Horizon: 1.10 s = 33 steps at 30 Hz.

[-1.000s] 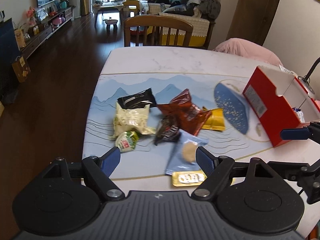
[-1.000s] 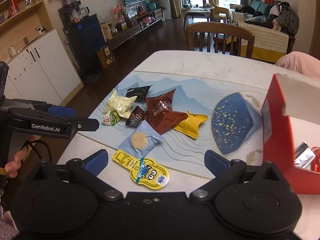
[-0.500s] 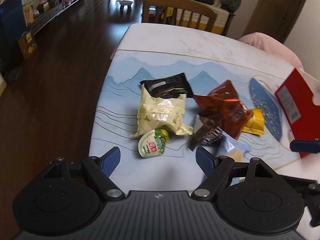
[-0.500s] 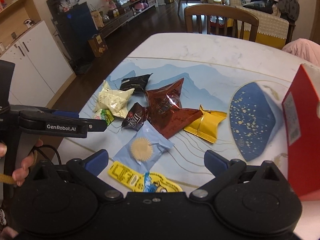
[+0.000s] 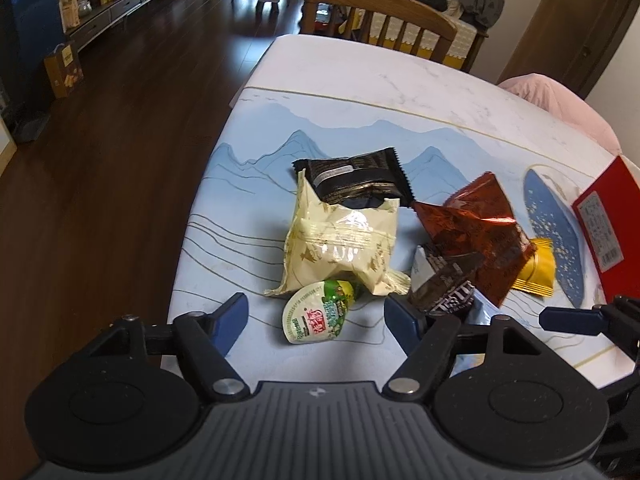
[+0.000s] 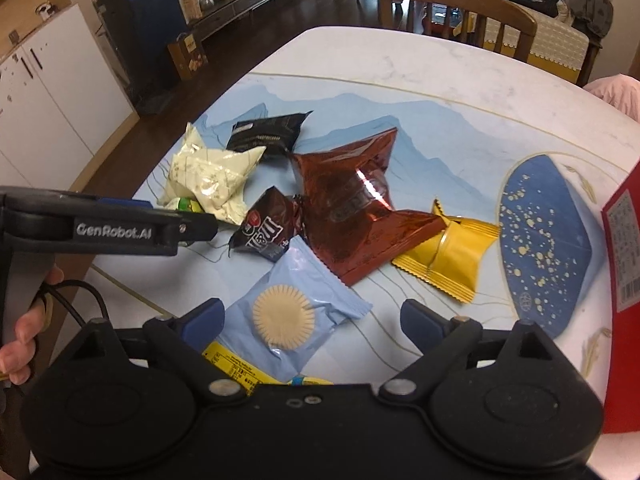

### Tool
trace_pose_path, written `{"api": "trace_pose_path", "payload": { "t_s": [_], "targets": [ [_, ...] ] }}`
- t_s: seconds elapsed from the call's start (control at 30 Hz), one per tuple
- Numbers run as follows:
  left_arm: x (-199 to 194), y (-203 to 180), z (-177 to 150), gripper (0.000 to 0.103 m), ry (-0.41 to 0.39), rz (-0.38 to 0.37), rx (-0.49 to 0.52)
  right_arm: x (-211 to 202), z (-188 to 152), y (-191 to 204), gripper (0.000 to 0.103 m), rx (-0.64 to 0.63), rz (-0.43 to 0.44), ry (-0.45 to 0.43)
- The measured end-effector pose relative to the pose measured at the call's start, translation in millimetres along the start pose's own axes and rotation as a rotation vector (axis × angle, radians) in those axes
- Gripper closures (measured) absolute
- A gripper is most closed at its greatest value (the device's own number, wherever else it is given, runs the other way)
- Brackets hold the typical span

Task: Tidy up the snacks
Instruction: 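Move both grippers back over the remaining snacks on the mat, then close the right gripper on the blue cookie packet while the left grasps the yogurt cup, then carry the blue cookie packet to the box with the right gripper while the left carries the cup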

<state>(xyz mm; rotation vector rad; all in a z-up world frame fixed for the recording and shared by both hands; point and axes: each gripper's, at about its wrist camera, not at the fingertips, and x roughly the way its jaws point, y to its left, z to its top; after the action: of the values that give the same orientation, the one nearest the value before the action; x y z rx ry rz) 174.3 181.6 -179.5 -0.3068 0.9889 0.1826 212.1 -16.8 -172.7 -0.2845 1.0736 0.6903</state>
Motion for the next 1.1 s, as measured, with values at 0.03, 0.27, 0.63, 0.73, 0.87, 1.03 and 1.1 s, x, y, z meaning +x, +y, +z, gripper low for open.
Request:
{"api": "trace_pose_path", "payload": {
  "t_s": [0.03, 0.27, 0.63, 0.73, 0.87, 1.03, 1.1],
  "targets": [
    [0, 0, 0, 0.033, -0.005, 0.002, -0.002, 2, 0, 1, 0.009, -0.007, -0.002, 0.003],
    [0, -7, 0, 0.047, 0.001, 0.008, 0.009, 13, 3, 6, 0.011, -0.02, -0.027, 0.004],
    [-6, -4, -4, 0.077, 0.03, 0.003, -0.038, 15, 2, 14, 0.026, -0.036, -0.026, -0.016],
    [-10, -2, -9, 0.08, 0.032, -0.004, -0.057, 13, 1, 11, 0.033, -0.024, -0.025, -0.023],
    [-16, -1, -15, 0.086, 0.028, -0.013, -0.066, 8, -3, 10, 0.04, -0.024, -0.032, -0.046],
    [-22, 1, -20, 0.087, 0.028, -0.007, -0.084, 3, -5, 10, 0.048, -0.018, -0.03, -0.055],
    [-24, 2, -22, 0.087, 0.027, -0.007, -0.093, 1, -6, 10, 0.049, -0.02, -0.037, -0.06]
  ]
}}
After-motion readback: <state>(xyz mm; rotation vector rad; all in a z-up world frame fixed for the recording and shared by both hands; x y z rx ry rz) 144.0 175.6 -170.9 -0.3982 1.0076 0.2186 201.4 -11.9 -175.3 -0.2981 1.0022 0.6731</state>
